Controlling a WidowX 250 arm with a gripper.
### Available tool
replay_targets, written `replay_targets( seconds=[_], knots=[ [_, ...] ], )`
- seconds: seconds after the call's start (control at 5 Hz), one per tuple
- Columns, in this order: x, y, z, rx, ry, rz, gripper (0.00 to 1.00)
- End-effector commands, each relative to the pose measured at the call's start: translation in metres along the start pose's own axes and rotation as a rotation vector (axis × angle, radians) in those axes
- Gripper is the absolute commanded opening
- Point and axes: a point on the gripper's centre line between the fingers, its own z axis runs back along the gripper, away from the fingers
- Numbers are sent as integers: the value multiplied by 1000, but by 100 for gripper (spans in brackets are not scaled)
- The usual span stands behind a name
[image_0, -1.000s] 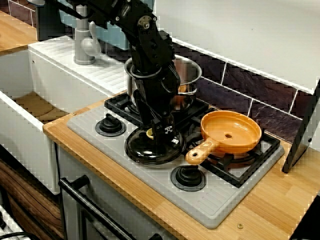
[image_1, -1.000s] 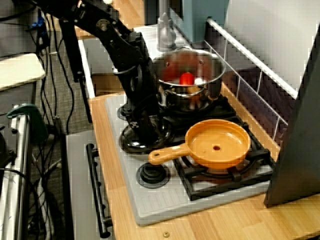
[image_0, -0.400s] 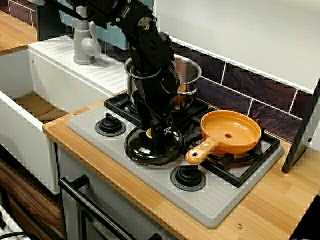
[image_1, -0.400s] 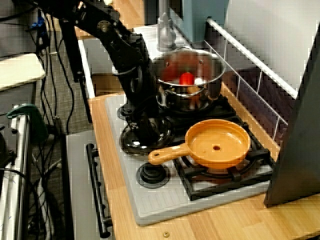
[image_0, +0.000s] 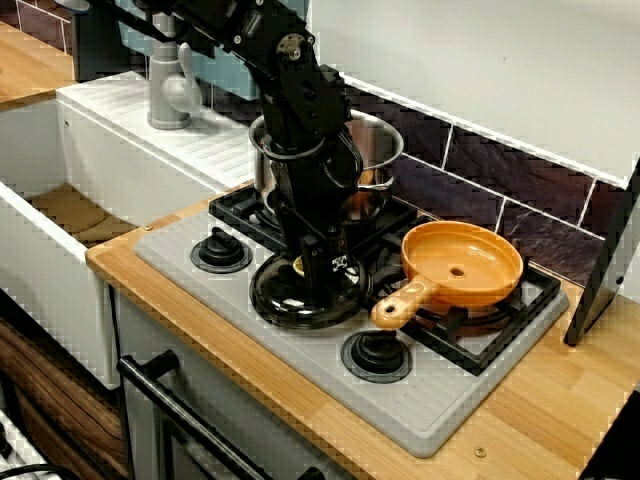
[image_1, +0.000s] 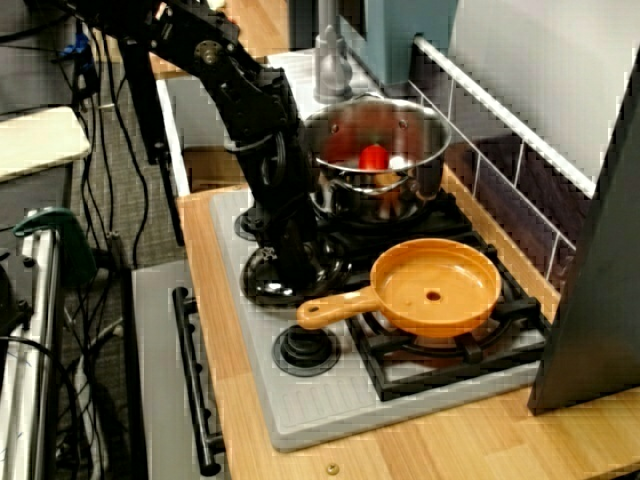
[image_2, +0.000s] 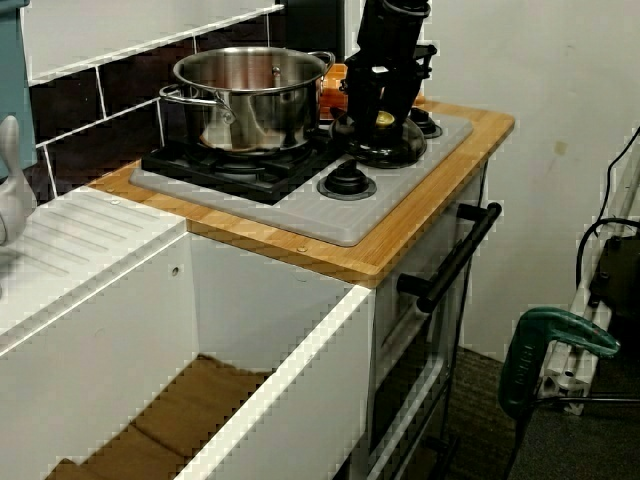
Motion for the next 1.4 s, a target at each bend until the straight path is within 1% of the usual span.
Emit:
replay_targets(
  seconds=[0.0,0.2,0.4,0.8,1.2],
  knots=[
    [3,6,12,4,-47,-13,0],
    [2,7,13,1,-46,-17,0],
    [4,11,20,0,-53,-6,0],
    [12,10,49,-48,-104,-2,0],
    [12,-2,73,-86,-150,-37,0]
  ],
)
